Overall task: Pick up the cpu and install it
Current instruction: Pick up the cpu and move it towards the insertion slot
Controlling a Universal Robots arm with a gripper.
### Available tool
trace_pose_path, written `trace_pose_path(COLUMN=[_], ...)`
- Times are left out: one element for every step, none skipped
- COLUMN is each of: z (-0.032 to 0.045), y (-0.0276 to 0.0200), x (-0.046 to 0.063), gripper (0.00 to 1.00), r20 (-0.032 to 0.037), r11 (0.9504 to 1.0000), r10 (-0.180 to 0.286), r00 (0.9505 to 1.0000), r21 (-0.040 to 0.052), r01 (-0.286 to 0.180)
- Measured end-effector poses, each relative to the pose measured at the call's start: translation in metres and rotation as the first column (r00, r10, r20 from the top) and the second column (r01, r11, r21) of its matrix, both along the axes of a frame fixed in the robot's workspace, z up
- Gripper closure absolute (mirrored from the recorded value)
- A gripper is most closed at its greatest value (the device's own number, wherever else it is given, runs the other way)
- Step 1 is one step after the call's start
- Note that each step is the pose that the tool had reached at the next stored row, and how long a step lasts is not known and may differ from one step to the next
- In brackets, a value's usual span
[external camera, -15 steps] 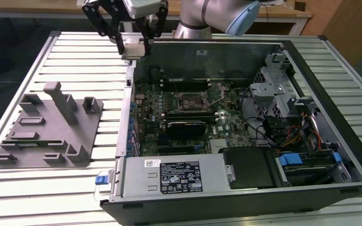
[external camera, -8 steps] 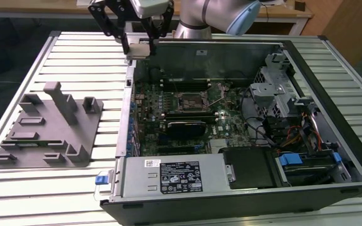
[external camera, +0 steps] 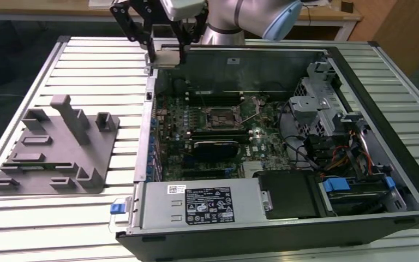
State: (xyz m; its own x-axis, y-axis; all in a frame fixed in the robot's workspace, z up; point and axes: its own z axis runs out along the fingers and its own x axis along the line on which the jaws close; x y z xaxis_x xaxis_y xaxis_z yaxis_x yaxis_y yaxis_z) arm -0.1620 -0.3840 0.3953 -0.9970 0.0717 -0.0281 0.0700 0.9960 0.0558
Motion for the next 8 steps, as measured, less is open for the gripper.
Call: trace_pose_path(z=[0.0, 0.0, 0.0, 0.0, 0.0, 0.0, 0.0, 0.0], y=[0.0001, 0.0002, 0.0003, 0.0004, 0.0005, 0.0006, 0.0007, 0.0009], x=[0.0013, 0.0025, 0.0038, 0.0051, 0.0065, 0.0079, 0.0092, 0.0108], gripper=[0.45, 0.45, 0.45, 0.45, 0.45, 0.45, 0.45, 0.45], r20=[0.0, 0.0, 0.0, 0.0, 0.0, 0.0, 0.0, 0.0], r11=[1.0, 1.0, 1.0, 1.0, 1.0, 1.0, 1.0, 1.0], r10=[0.0, 0.0, 0.0, 0.0, 0.0, 0.0, 0.0, 0.0], r00=[1.0, 1.0, 1.0, 1.0, 1.0, 1.0, 1.0, 1.0], r21=[0.0, 0.0, 0.0, -0.0001, -0.0001, 0.0, 0.0, 0.0], r01=[0.0, 0.0, 0.0, 0.0, 0.0, 0.0, 0.0, 0.0])
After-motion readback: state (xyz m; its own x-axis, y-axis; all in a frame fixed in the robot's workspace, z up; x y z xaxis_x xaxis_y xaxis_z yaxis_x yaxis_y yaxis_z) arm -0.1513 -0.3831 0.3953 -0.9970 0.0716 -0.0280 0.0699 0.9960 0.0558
